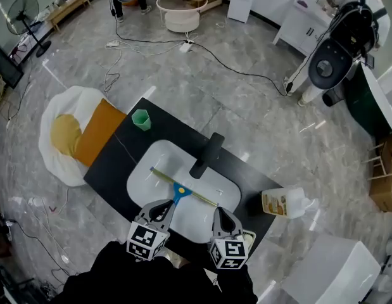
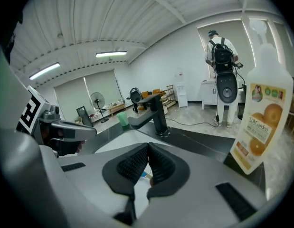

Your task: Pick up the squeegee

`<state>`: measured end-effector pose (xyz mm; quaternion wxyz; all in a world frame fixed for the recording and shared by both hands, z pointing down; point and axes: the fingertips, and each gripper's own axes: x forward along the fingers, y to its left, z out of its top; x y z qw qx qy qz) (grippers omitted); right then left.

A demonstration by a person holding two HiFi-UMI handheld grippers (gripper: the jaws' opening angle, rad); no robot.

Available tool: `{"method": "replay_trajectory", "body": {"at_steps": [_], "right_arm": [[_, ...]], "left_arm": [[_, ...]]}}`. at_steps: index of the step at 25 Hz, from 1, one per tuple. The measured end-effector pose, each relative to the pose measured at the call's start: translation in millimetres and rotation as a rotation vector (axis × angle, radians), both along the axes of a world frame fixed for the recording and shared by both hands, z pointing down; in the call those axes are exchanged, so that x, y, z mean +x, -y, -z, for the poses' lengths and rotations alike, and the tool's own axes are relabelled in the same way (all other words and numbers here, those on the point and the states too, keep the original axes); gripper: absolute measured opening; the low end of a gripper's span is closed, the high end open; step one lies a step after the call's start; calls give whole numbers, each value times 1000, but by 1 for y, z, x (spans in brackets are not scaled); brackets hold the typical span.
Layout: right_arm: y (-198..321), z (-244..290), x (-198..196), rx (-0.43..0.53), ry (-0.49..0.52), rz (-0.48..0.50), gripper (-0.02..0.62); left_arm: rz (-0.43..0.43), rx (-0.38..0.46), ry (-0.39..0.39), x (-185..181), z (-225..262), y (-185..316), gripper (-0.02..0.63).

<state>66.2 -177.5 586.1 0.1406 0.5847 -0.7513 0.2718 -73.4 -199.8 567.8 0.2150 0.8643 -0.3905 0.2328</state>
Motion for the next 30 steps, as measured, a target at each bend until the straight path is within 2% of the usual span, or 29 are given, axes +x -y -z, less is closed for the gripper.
{"method": "replay_trajectory", "body": {"at_steps": [6, 13, 14, 15, 19, 30], "right_arm": [[22, -44, 0, -67, 16, -5, 15], [32, -62, 5, -103, 29, -14, 16], [33, -64, 6, -107, 30, -15, 16], [33, -66, 6, -110, 30, -16, 17], [34, -71, 8, -121, 30, -16, 17], [47, -85, 16, -149, 43, -20, 16]], "left_arm": [[-7, -84, 58, 3, -54, 19, 25], [-7, -215, 106, 3, -113, 24, 31], [-9, -232, 110, 4, -121, 25, 67], [-14, -249, 114, 5, -127, 25, 135], [-26, -306, 137, 9, -149, 26, 193], [-28, -439, 234, 9, -206, 27, 238]]}}
